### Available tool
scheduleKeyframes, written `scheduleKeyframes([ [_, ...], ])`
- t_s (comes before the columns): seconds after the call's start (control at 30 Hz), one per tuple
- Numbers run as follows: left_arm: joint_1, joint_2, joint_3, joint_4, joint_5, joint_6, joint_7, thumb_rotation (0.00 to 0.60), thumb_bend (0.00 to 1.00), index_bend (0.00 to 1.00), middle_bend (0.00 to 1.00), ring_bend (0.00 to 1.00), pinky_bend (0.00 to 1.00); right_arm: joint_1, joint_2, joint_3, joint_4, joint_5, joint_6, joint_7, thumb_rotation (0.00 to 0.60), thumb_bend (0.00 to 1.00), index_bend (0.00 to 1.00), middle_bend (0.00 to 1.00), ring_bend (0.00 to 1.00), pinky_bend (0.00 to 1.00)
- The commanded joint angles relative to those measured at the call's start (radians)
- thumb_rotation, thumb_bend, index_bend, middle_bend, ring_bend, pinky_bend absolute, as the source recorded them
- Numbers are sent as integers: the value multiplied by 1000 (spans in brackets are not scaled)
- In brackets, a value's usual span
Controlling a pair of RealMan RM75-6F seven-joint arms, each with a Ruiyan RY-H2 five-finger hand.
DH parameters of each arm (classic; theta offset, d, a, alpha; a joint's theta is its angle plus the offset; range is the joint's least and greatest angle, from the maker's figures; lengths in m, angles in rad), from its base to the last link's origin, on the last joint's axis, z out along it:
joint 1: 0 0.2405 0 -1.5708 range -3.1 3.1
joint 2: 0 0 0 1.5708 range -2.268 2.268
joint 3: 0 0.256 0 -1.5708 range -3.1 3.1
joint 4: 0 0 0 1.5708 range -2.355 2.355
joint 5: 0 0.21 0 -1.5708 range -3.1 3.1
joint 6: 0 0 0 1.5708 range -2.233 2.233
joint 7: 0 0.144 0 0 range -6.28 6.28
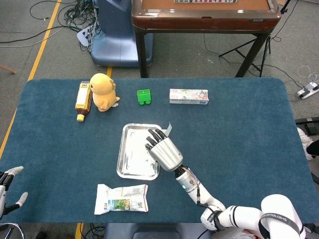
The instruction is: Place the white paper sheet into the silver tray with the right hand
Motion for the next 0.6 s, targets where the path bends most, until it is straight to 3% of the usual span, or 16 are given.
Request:
scheduleKeyframes([
  [0.03,-3,2,1,-3,0,-6,1,600,246,200,217,208,127,-8,3,-2,-18,3,-8,-10,600,547,575,369,179,266],
  [0.6,-3,7,7,-14,5,-11,11,600,246,200,217,208,127,-55,40,-80,-151,35,-93,-95,600,538,575,352,179,266],
])
